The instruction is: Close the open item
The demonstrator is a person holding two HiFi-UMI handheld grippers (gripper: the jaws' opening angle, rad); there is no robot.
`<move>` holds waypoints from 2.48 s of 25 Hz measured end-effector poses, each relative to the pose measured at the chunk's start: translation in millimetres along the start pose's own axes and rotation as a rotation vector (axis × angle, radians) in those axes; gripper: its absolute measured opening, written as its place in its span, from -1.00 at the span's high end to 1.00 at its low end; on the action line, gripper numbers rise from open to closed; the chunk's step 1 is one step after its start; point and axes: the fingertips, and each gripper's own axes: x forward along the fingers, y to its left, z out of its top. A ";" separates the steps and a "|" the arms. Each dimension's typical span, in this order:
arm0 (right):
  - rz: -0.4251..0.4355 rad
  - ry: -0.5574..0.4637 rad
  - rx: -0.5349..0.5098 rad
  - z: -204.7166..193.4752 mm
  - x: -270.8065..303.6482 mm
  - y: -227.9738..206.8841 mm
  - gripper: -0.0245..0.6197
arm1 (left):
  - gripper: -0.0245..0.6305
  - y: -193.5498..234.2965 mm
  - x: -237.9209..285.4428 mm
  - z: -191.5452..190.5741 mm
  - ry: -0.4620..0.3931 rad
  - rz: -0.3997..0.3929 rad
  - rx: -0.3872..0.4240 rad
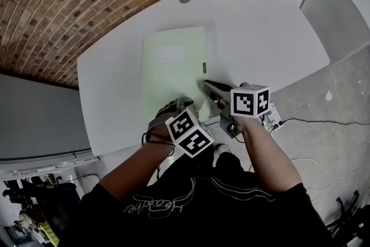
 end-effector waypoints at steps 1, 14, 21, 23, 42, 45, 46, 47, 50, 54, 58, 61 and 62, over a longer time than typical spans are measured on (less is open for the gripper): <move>0.000 0.009 -0.005 -1.0 2.7 0.7 0.85 | 0.76 0.5 -0.2 0.1 -0.001 0.004 0.002; -0.072 0.107 -0.047 -6.2 12.6 -12.3 0.91 | 0.76 -2.8 -0.2 -0.6 -0.023 0.002 0.049; -0.092 0.152 -0.083 -8.3 13.5 -11.3 0.91 | 0.72 -5.5 -2.1 0.9 -0.057 -0.053 0.066; -0.093 0.155 -0.084 -8.6 13.5 -11.8 0.91 | 0.70 -6.6 -2.0 1.3 -0.066 -0.087 0.055; -0.084 0.148 -0.069 -7.0 13.4 -11.1 0.91 | 0.28 -24.8 -8.7 0.6 -0.082 -0.364 -0.018; -0.096 0.151 -0.095 -8.2 13.4 -10.8 0.91 | 0.28 -22.3 -7.9 1.7 -0.091 -0.358 -0.066; -0.104 0.155 -0.113 -8.9 13.2 -10.8 0.91 | 0.28 -22.1 -7.5 2.1 -0.093 -0.355 -0.086; -0.113 0.160 -0.130 -9.5 13.0 -10.9 0.91 | 0.28 -21.9 -7.1 2.6 -0.094 -0.352 -0.104; -0.131 0.169 -0.154 -10.1 13.0 -11.0 0.91 | 0.28 -20.1 -5.1 2.9 -0.093 -0.339 -0.139; -0.148 0.179 -0.186 -10.5 14.0 -11.5 0.91 | 0.28 -21.5 -4.9 3.1 -0.084 -0.360 -0.154; -0.182 0.199 -0.254 -12.3 14.3 -12.9 0.91 | 0.28 -17.1 -4.5 3.6 -0.097 -0.341 -0.147; -0.167 0.182 -0.238 -10.2 14.6 -10.8 0.91 | 0.28 -18.5 -4.8 3.1 -0.133 -0.336 -0.151; -0.154 0.170 -0.233 -8.8 13.9 -9.0 0.91 | 0.28 -19.1 -5.2 3.5 -0.151 -0.334 -0.164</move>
